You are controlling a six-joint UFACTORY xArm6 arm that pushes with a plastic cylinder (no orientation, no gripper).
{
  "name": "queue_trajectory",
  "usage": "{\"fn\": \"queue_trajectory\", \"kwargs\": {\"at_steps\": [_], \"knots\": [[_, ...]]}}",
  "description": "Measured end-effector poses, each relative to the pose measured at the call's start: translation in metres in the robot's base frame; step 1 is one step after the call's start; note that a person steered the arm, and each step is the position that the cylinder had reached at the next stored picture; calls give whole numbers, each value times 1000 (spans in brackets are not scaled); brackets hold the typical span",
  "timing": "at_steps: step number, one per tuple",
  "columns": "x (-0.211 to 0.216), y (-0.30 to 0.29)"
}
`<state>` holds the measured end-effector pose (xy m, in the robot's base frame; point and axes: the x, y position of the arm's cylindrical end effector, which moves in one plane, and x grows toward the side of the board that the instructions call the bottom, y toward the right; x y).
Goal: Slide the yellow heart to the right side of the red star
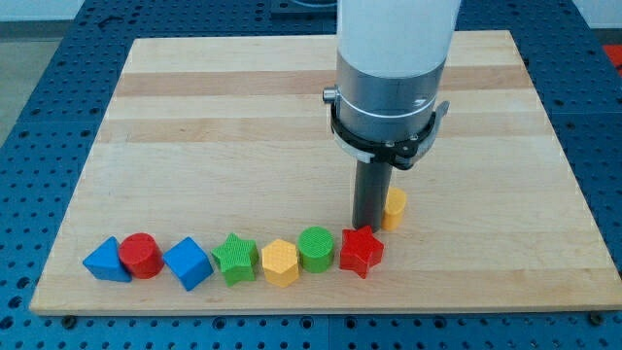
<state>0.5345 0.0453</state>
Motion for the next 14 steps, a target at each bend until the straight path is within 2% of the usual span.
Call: {"fn": "queue_trajectory", "kwargs": {"at_steps": [3,4,5,8,10,11,12,13,14], "knots": [[-50,-20],[-56,14],[-56,32],[-8,41],[-27,37],[-66,8],[-64,5],[-51,9],[-21,31]]}}
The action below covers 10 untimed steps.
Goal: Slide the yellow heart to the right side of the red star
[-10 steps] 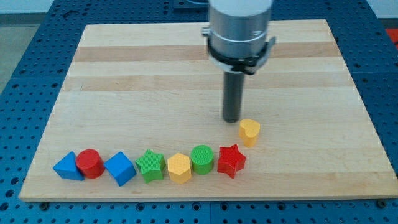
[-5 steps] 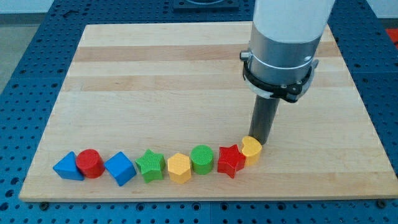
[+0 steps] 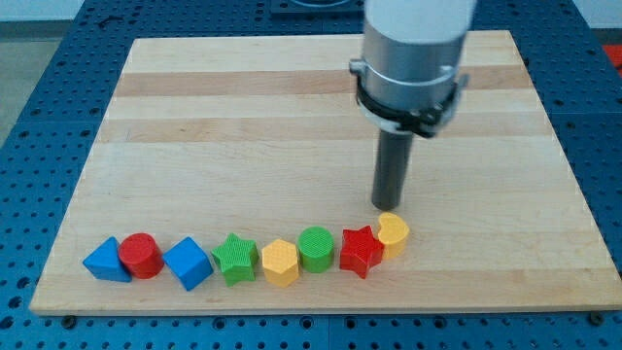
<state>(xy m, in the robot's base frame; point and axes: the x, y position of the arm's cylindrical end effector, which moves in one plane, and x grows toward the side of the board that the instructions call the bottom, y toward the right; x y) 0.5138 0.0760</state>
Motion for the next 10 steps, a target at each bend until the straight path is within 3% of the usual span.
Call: {"fn": "queue_trajectory", "kwargs": {"at_steps": [4,8,10], "knots": [[-3,-15],[17,10],[-26,-19]]}}
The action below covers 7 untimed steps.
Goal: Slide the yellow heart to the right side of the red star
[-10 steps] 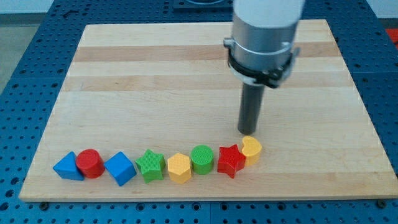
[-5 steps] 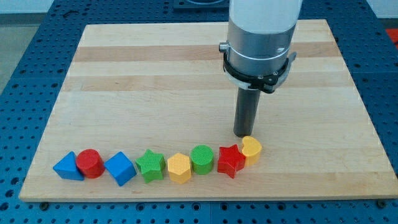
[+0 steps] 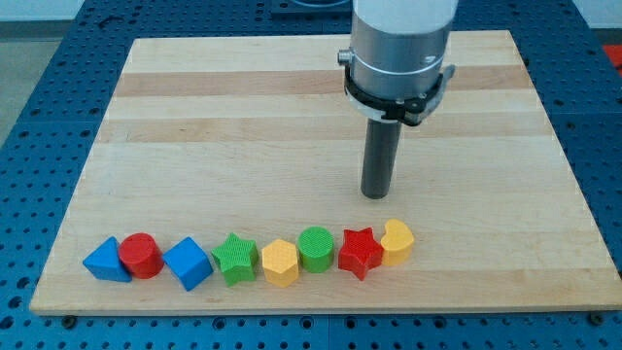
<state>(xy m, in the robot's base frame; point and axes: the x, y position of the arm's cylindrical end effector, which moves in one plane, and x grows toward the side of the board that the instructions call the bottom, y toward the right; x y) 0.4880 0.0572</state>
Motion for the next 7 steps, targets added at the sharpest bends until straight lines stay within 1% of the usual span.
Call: {"fn": "queue_trajectory", "kwargs": {"at_steps": [1,2,3,6,7], "knots": [[0,0],[27,0],[37,0],[41,14],[54,14]]}}
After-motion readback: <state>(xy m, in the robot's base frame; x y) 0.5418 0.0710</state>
